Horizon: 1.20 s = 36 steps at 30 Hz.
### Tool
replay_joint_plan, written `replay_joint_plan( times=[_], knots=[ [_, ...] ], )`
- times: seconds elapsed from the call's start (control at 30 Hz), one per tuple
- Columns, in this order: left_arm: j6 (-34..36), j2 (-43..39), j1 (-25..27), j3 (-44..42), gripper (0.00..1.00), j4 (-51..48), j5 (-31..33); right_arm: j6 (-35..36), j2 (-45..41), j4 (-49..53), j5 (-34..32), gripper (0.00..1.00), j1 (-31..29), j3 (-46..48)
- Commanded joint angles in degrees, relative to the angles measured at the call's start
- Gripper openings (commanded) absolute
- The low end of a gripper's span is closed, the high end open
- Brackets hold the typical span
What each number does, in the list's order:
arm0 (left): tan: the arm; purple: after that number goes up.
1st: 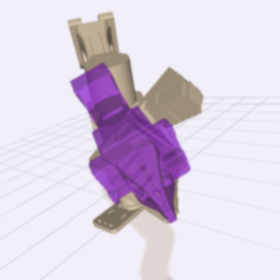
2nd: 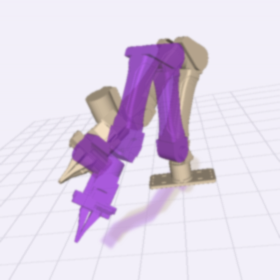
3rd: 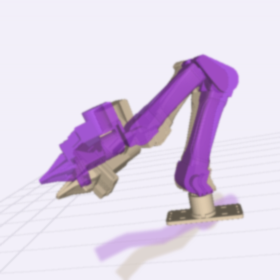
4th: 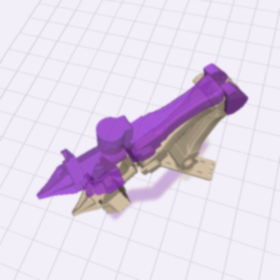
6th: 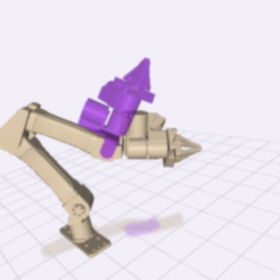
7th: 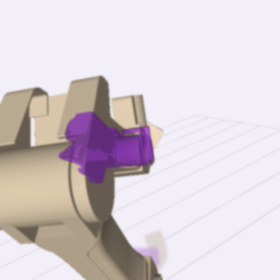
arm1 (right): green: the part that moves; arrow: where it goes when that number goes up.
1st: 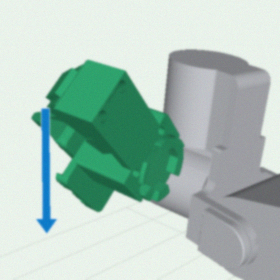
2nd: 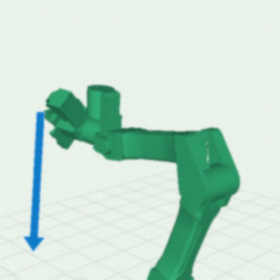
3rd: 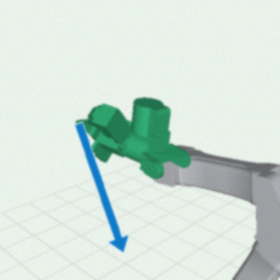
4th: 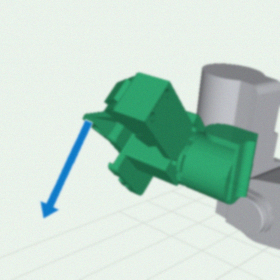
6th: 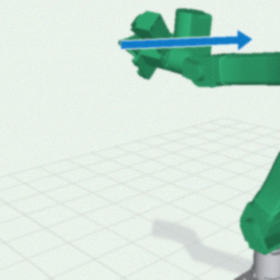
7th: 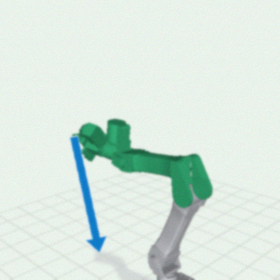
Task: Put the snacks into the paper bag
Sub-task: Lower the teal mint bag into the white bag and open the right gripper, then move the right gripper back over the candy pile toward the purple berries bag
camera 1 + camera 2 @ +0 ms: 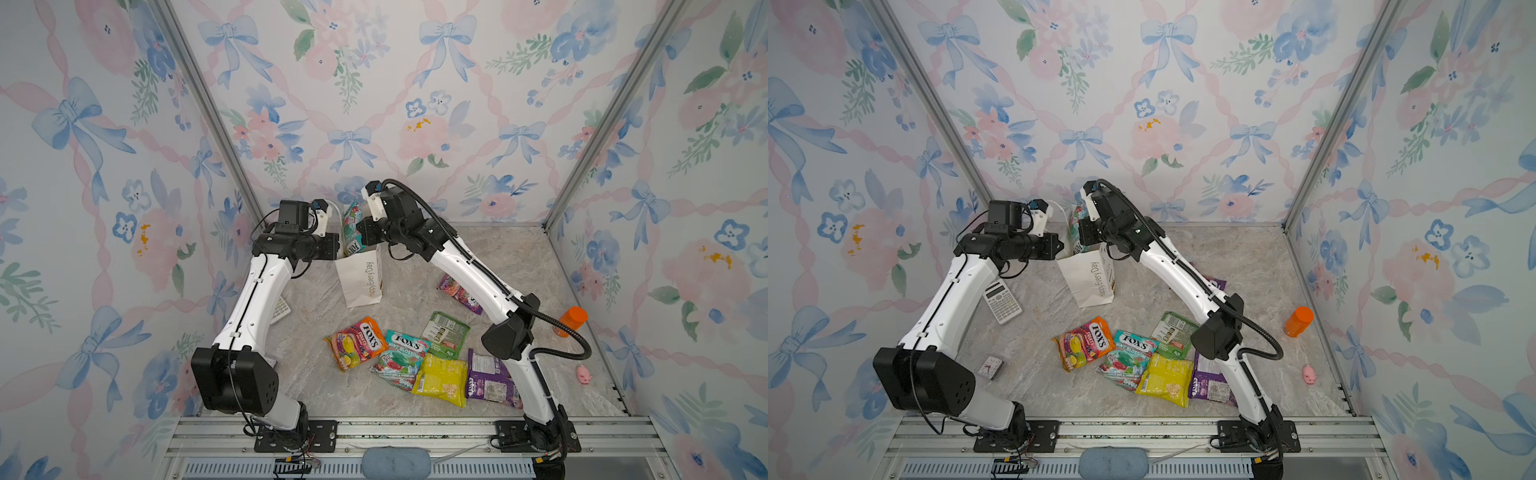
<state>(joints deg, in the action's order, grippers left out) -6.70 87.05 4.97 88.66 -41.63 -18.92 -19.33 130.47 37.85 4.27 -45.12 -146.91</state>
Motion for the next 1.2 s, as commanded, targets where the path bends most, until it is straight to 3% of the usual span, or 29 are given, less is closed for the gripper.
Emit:
replay_joint_plan(
  times=[0.0,0.17,0.27,0.43,0.83,1.0,1.17],
  knots=[
    [0.54,-1.72,0.51,-0.29,0.00,1.37,-0.26,-1.81,-0.48,-3.03,0.64,0.03,1.49,-2.94],
    [0.59,-1.73,0.48,-0.38,0.00,1.37,0.02,-2.70,-2.85,-3.57,2.06,0.48,2.51,-0.03],
    [0.71,-1.70,0.48,-0.33,0.00,1.32,0.19,-2.68,-6.12,-5.60,2.19,0.61,2.70,4.45],
    [0.69,-1.53,0.44,-0.42,0.00,1.37,0.46,-3.23,-13.04,-10.49,3.61,0.65,2.86,13.94],
    [0.81,-1.48,0.48,-0.65,0.00,1.40,1.16,-4.15,-29.30,-23.15,16.77,0.80,2.94,41.34],
    [0.81,-1.39,0.47,-0.68,0.00,1.39,1.23,-2.11,-35.28,-22.86,15.59,0.81,3.04,50.76],
    [0.73,-1.45,0.50,-0.77,0.00,1.38,1.51,-1.06,-43.62,-17.54,8.27,0.82,3.17,61.68]
  ],
)
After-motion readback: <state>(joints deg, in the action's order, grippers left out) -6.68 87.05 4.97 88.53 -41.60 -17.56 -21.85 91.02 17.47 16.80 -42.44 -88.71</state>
